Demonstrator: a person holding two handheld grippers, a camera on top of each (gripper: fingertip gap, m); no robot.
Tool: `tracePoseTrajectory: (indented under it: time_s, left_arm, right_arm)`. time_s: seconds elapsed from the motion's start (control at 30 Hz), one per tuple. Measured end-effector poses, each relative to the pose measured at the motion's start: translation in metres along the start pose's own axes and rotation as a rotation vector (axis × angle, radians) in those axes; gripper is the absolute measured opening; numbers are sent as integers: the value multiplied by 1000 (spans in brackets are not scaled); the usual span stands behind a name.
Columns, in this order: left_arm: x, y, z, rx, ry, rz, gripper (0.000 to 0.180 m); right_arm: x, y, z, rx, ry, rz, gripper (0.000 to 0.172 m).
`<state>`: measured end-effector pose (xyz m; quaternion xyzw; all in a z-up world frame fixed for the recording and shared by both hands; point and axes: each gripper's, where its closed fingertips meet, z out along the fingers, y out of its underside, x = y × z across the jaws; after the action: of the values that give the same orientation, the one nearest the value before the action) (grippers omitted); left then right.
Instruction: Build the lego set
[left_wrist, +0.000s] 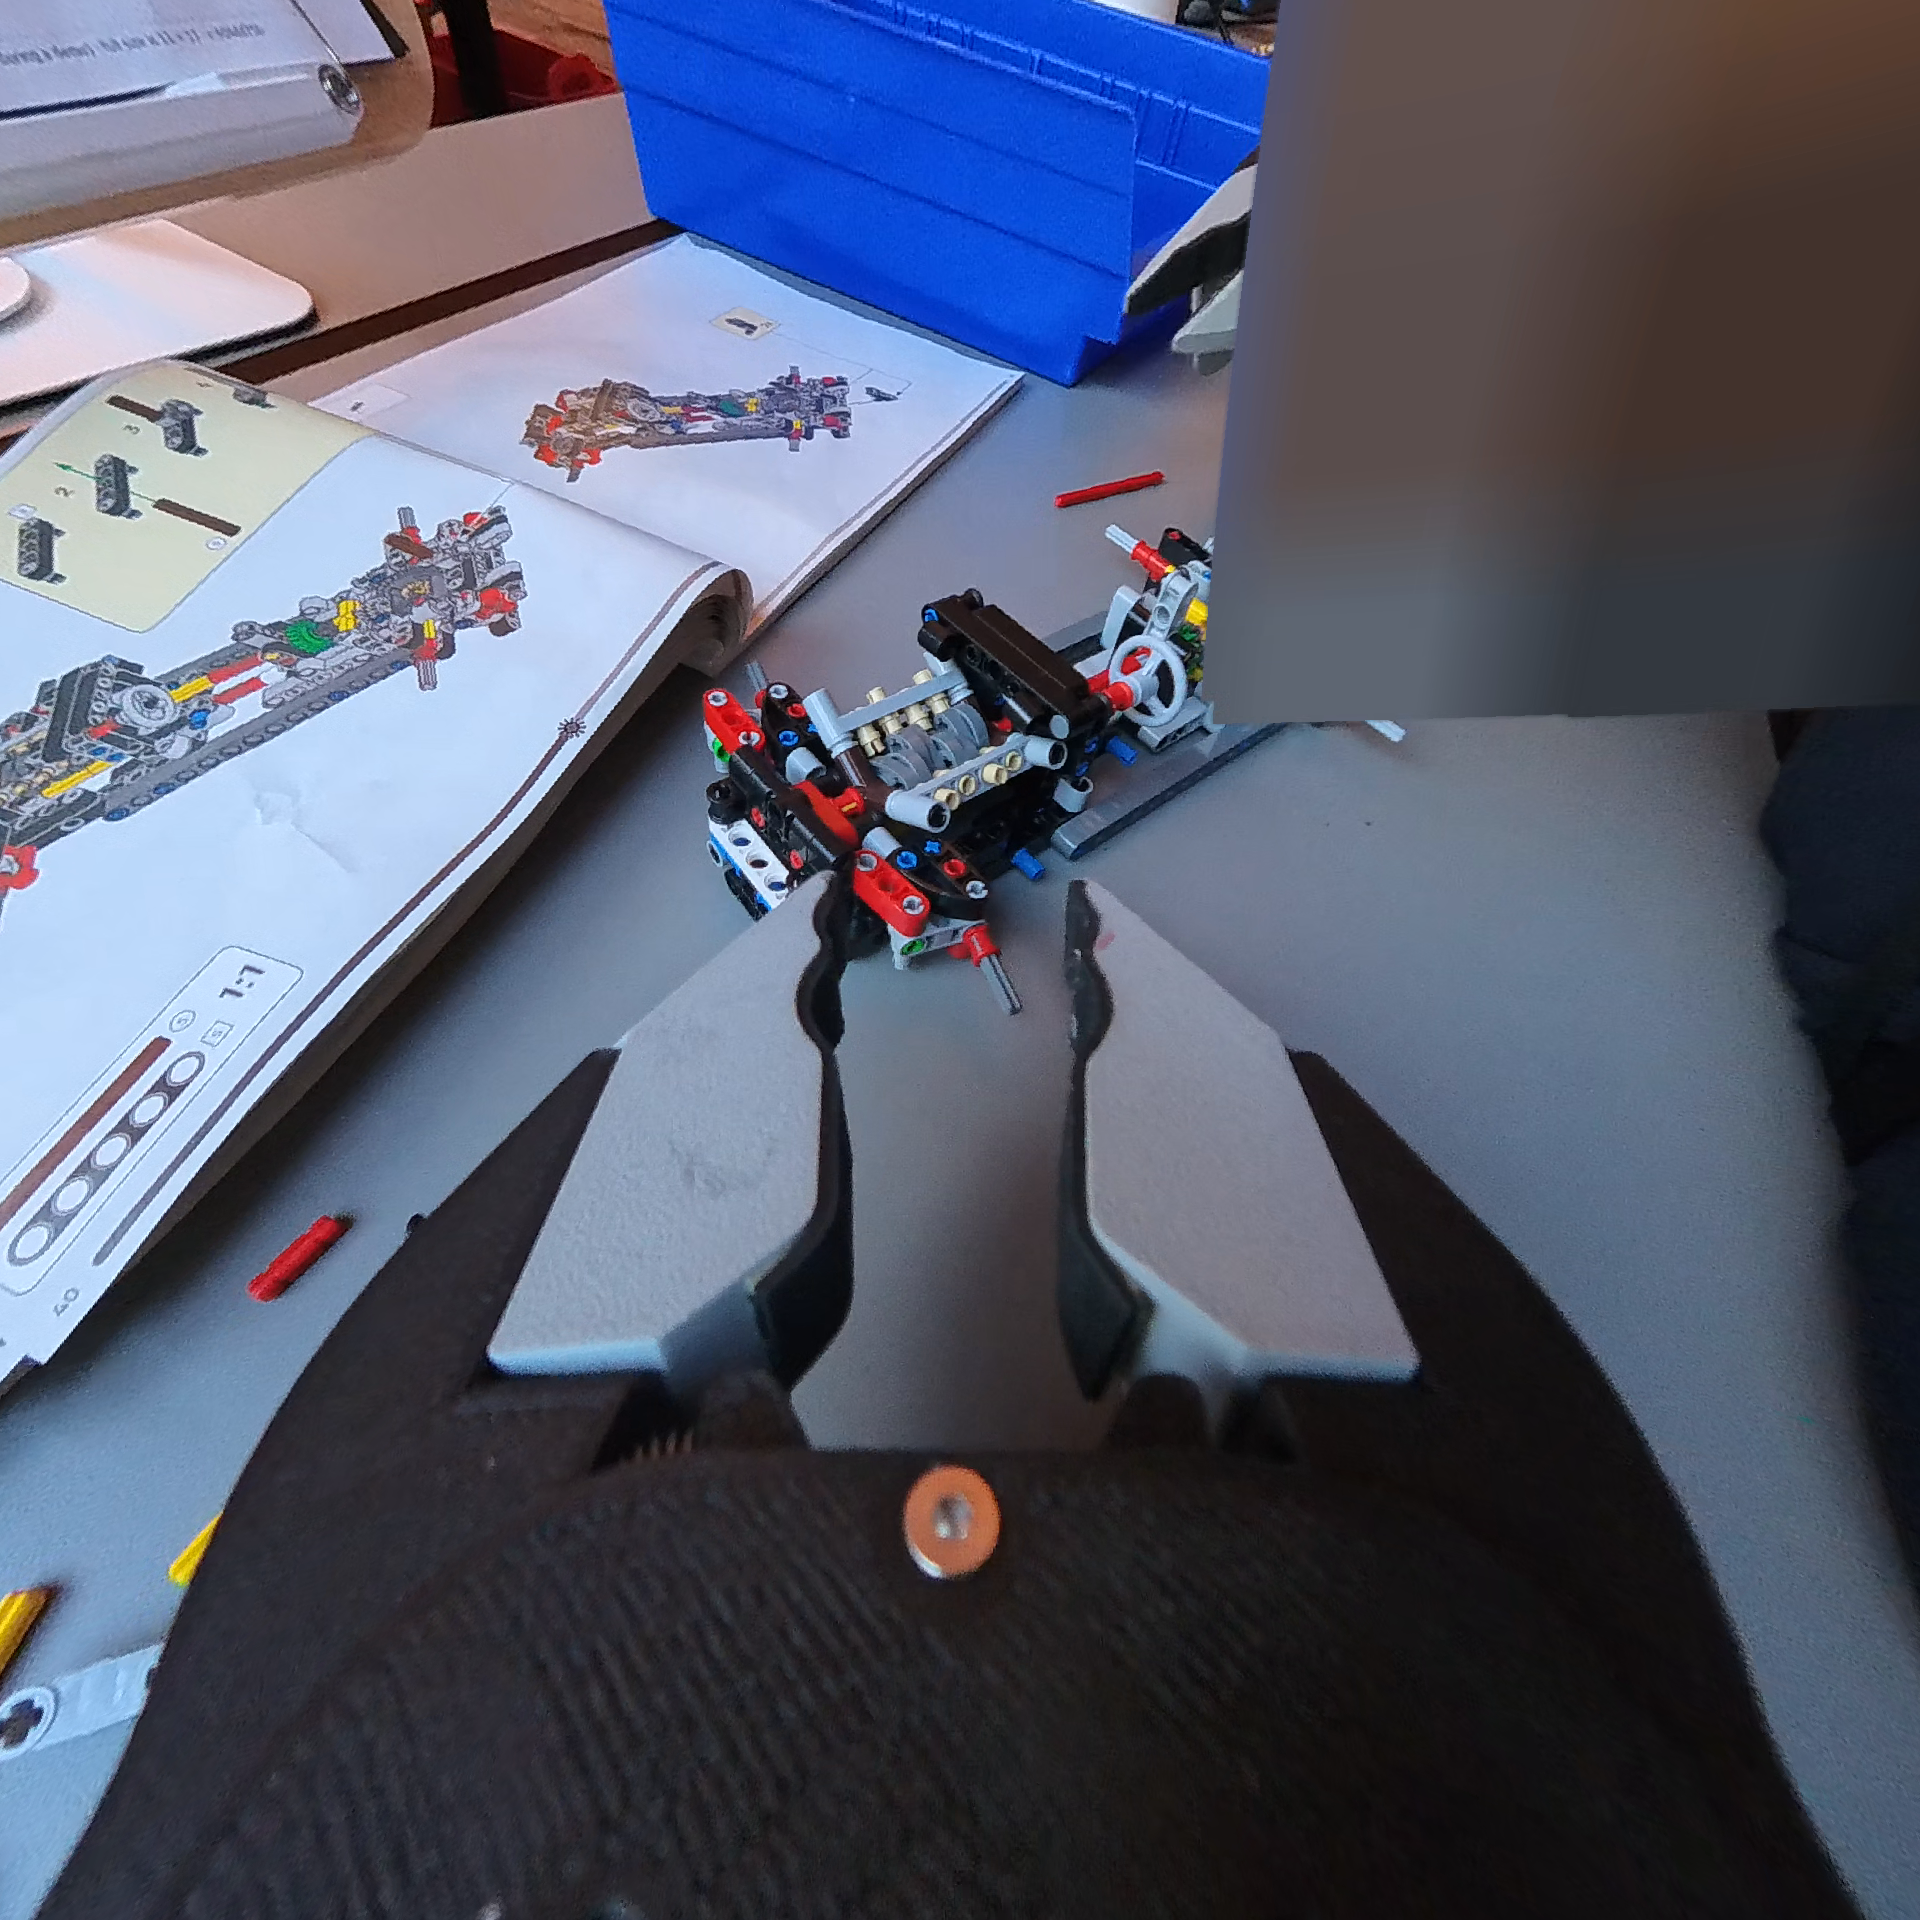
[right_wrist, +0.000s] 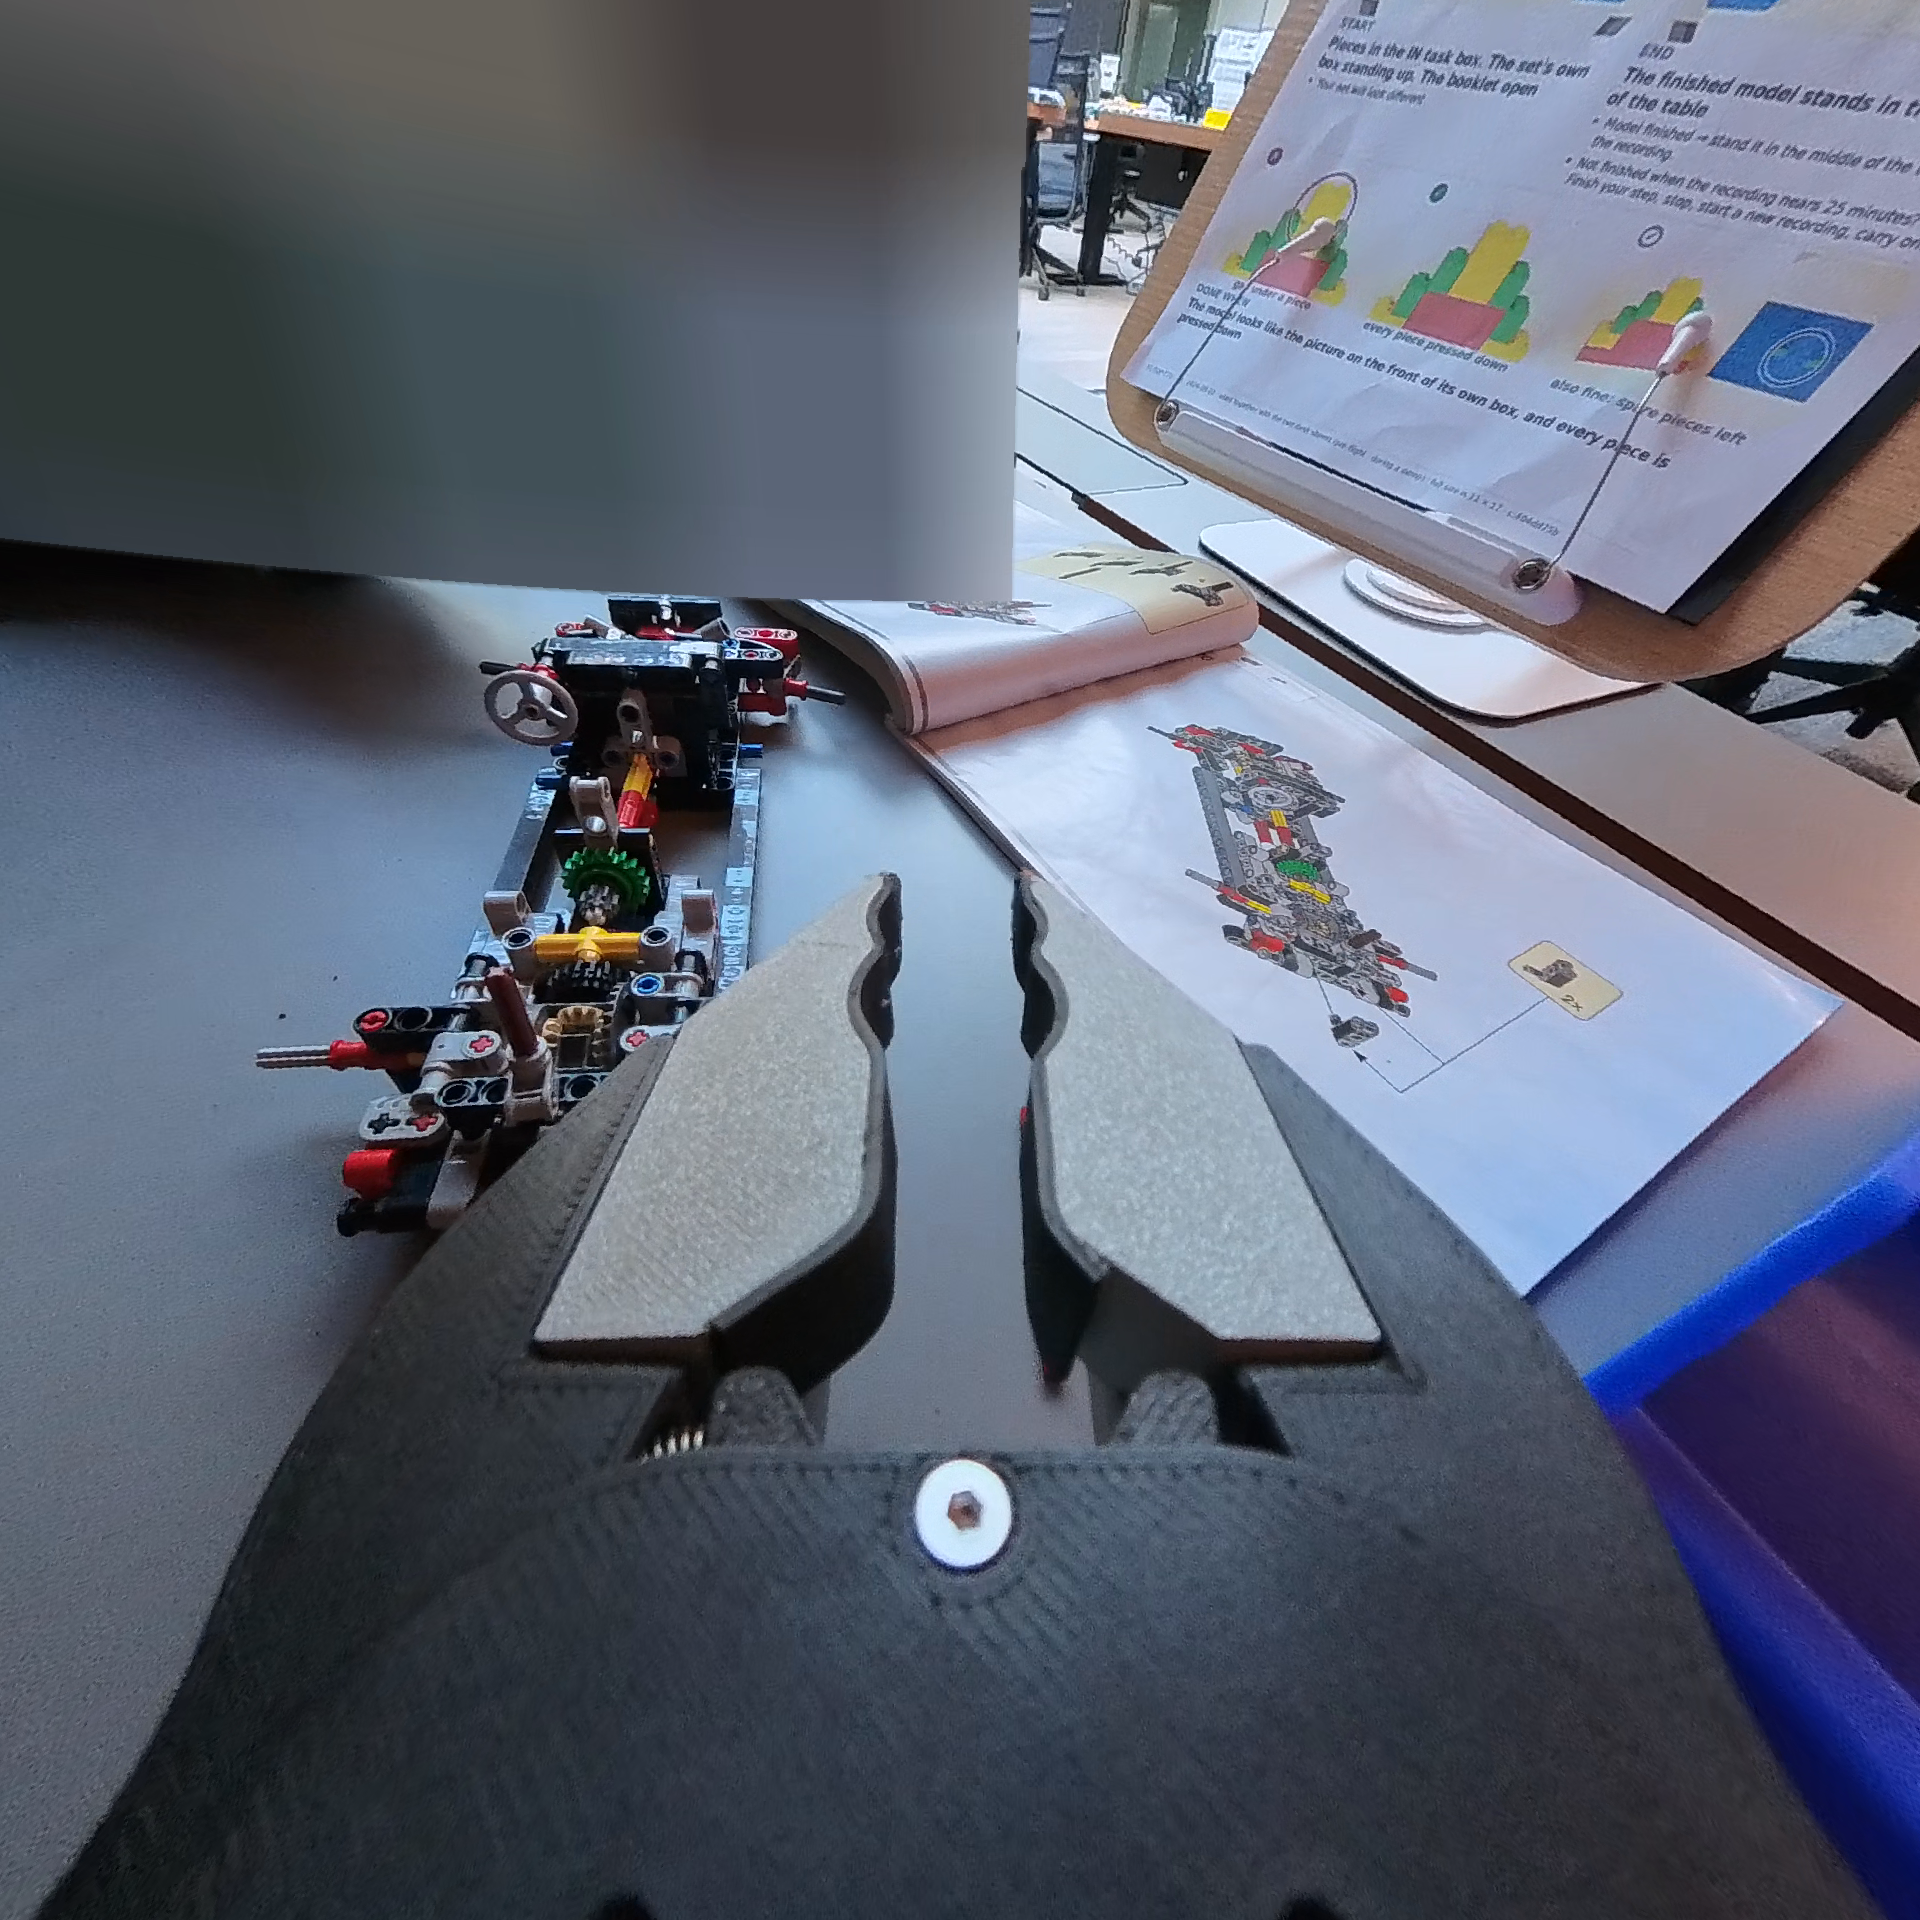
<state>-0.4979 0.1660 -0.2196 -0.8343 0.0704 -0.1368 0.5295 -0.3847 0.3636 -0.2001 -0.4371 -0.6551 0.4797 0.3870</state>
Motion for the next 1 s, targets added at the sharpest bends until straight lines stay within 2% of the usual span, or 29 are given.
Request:
tracePoseTrajectory:
  time_s: [1.0]
  left_arm:
    - [-2,1,1,-4,-3,-13,39]
  right_arm:
    - [-3,-2,0,13,-38,22,17]
